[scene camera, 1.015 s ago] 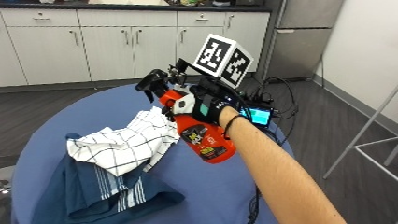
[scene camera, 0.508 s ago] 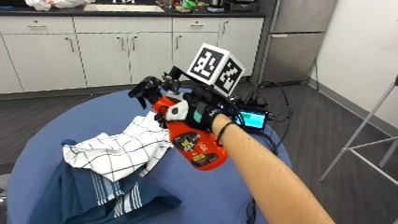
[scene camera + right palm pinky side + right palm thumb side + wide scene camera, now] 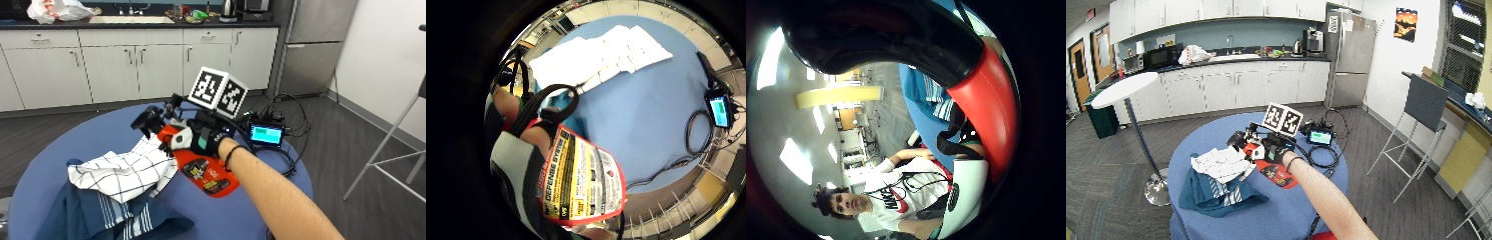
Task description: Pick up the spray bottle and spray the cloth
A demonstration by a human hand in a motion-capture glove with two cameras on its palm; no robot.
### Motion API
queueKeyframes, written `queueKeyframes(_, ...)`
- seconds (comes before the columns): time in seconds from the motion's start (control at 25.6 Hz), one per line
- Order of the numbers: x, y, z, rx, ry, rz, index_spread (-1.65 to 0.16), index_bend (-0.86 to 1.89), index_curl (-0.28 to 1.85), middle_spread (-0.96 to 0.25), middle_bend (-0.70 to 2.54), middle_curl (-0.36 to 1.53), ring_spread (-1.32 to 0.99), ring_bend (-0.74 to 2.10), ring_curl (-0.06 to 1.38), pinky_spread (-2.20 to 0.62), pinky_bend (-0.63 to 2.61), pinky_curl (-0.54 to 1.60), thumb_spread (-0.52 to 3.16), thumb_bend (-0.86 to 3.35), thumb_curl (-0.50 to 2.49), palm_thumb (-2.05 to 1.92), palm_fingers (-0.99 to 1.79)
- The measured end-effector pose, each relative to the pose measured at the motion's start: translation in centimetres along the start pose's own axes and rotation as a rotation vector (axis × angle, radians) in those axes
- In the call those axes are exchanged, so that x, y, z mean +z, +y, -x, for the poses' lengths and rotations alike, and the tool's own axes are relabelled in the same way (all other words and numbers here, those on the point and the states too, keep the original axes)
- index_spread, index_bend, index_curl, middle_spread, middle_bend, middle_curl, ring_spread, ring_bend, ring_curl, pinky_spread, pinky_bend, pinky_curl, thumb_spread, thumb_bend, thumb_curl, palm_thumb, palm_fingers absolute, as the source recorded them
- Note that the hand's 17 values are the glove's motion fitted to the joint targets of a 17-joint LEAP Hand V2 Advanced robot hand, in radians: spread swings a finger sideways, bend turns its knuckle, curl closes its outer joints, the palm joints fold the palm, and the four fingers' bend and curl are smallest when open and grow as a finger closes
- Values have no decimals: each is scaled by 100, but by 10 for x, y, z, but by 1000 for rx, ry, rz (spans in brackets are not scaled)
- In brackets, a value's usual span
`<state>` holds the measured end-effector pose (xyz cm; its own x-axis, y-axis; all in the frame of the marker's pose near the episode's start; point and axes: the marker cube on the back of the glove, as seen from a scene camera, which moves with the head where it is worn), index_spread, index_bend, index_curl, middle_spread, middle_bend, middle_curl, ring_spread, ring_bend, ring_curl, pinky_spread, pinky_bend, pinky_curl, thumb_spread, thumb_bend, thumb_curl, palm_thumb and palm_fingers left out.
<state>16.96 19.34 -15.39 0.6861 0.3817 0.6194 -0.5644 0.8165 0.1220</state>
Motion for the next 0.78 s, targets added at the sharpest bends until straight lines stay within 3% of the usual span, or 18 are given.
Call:
queueKeyframes(0.2, -27, 5, 24, -33, -14, -64, -25, 6, 15, -9, 49, 47, -10, 58, 40, 5, 52, 34, 85, -2, 60, 100, 110)
queueKeyframes(0.55, 46, -3, -8, 14, -8, 67, -25, 6, 16, -10, 50, 47, -10, 58, 40, 4, 52, 34, 85, -2, 61, 99, 111)
queueKeyframes(0.78, 15, 6, 15, -127, -178, -127, -25, 6, 16, -9, 50, 47, -10, 58, 40, 4, 52, 34, 85, -2, 61, 99, 111)
